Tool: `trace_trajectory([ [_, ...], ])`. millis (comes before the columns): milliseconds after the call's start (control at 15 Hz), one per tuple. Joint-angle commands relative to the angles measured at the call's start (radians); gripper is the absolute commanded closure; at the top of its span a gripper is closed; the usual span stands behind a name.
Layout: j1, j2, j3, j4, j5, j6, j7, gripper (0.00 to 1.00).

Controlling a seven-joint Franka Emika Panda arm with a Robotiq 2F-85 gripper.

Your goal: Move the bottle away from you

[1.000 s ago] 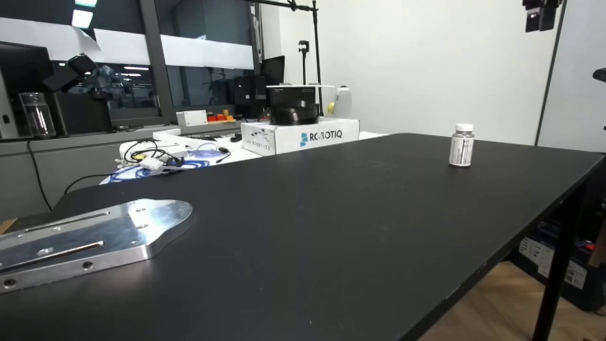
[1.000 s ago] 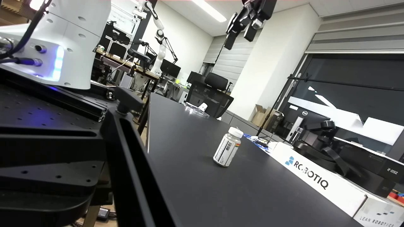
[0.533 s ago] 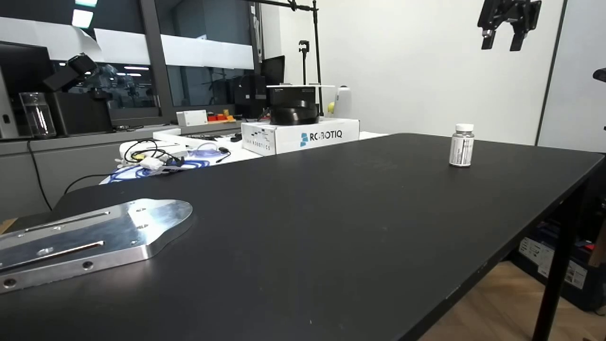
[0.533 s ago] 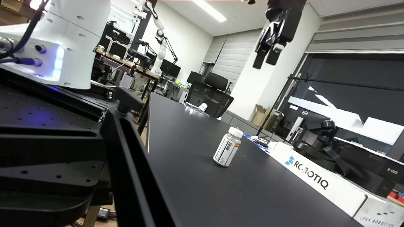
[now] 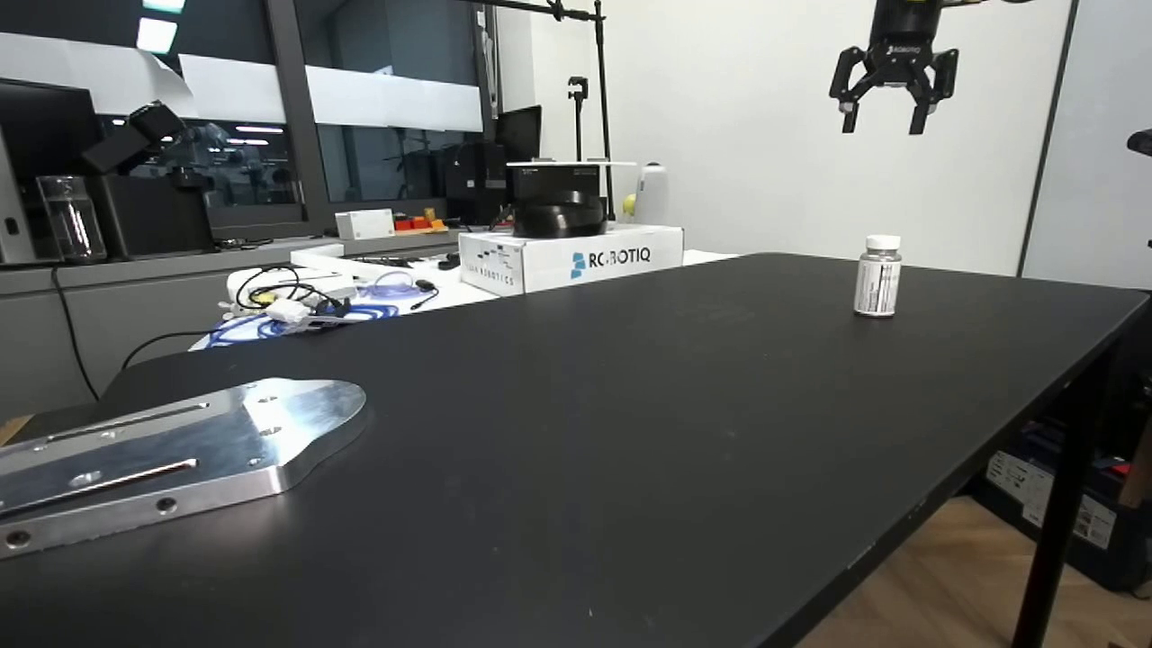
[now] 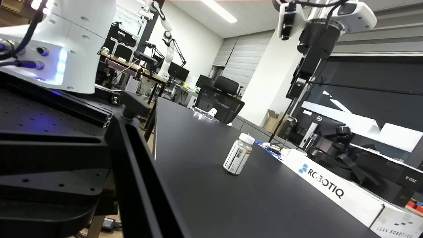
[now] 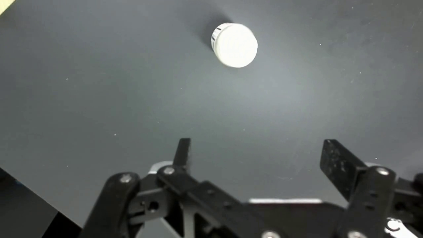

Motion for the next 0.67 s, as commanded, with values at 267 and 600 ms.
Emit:
trace_trajectory([
  [267,0.061,0.198,0.030,0.070,0.025,0.047,0.244,0.00],
  [600,0.067,0.263,0.034,0.068,0.107,0.037,0.218,0.00],
])
